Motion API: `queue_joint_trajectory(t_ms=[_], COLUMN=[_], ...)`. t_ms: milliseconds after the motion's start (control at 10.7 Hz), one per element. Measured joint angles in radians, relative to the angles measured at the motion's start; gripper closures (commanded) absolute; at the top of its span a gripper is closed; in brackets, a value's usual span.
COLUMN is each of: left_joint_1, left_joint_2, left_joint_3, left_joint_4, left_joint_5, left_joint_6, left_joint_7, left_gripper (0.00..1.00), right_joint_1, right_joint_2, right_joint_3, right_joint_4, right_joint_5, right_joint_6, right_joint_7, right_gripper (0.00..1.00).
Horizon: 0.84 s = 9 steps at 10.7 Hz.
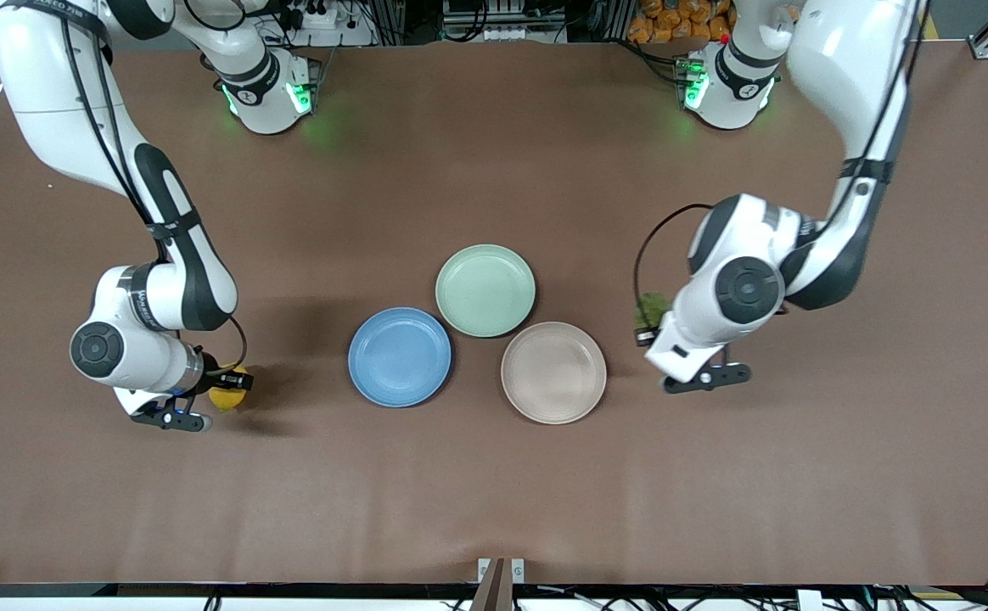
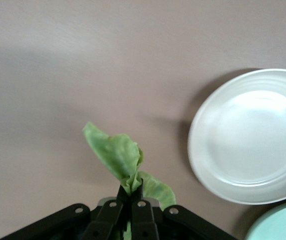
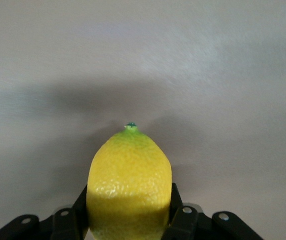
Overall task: Place lemon and lettuce in plates
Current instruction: 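Lift the lettuce with the left gripper while the right gripper grasps the lemon, then lower the lettuce onto the cream plate while the right gripper places the lemon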
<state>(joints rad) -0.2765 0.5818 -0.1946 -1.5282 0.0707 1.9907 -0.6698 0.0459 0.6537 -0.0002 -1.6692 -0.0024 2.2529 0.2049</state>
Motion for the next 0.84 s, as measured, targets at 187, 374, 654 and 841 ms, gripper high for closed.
queue_joint_trajectory(t_ms=[187,374,654,841], left_joint_1=[-0.054,-0.105,-0.132,-0.134], left_joint_2=[0.081,0.139,0.181,0.201], left_joint_3=[0.000,0.002,0.004,0.005], left_joint_4=[0.050,0.062,0.067,0.067], left_joint_5=[0.000,0.000,0.000,0.000], left_joint_6=[0.062,0.141,0.254,0.278], left_joint_7=[-0.100,-0.163,-0.188,-0.188], left_gripper=[1.00,1.00,0.34,0.00], right_joint_1=[0.054,0.137,0.265,0.321], right_joint_2=[-0.015,-0.023,-0.007,0.007], right_joint_3=[0.004,0.008,0.009,0.009], right_joint_4=[0.072,0.118,0.118,0.118], right_joint_5=[0.000,0.002,0.081,0.117], right_joint_6=[-0.123,-0.195,-0.186,-0.159], right_joint_7=[0.106,0.264,0.459,0.533], right_gripper=[1.00,1.00,1.00,1.00])
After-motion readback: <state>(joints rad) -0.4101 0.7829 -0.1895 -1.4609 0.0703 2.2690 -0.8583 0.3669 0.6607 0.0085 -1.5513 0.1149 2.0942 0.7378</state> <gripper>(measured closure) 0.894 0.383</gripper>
